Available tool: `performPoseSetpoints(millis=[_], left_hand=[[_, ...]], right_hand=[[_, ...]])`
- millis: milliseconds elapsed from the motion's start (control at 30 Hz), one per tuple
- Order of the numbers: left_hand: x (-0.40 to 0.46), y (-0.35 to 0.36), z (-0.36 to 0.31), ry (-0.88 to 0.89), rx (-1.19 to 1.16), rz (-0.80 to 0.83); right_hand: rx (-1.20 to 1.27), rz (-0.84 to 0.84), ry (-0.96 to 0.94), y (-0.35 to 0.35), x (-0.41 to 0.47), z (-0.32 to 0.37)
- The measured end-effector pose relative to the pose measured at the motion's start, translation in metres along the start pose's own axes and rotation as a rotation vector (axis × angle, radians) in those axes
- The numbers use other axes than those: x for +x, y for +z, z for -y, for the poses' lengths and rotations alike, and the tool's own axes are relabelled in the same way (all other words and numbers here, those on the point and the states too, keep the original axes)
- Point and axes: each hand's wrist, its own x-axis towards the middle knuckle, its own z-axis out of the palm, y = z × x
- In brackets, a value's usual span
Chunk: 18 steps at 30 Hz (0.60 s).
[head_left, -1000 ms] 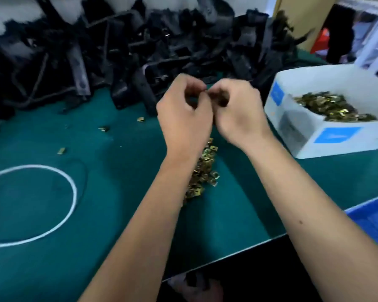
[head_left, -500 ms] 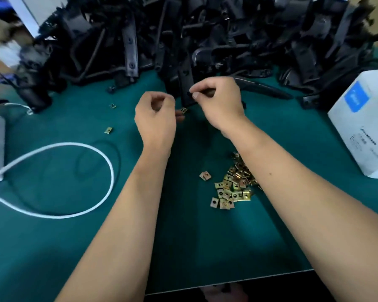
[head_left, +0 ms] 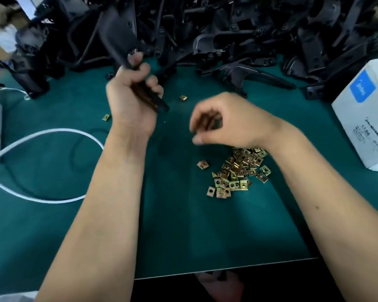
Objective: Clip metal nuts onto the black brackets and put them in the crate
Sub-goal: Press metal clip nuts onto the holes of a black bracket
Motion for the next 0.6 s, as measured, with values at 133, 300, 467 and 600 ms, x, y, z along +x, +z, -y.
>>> performPoseSetpoints(millis=[133, 300, 467, 600], left_hand=[[0.005, -0.01, 0.001, -0.189, -0.207, 0.088], [0.004, -0.003, 0.013, -0.284, -0.144, 0.052], [0.004, 0.0, 0.018, -0.259, -0.159, 0.01], [0.002, -0.004, 0.019, -0.218, 0.086, 0.176]], right_hand=[[-0.102, 0.419, 0.096, -0.012, -0.006, 0.003], [-0.287, 0.468, 0.188, -0.005, -0.008, 0.013], [-0.379, 0.472, 0.222, -0.001, -0.009, 0.016], [-0.311, 0.43, 0.178, -0.005, -0.01, 0.014]])
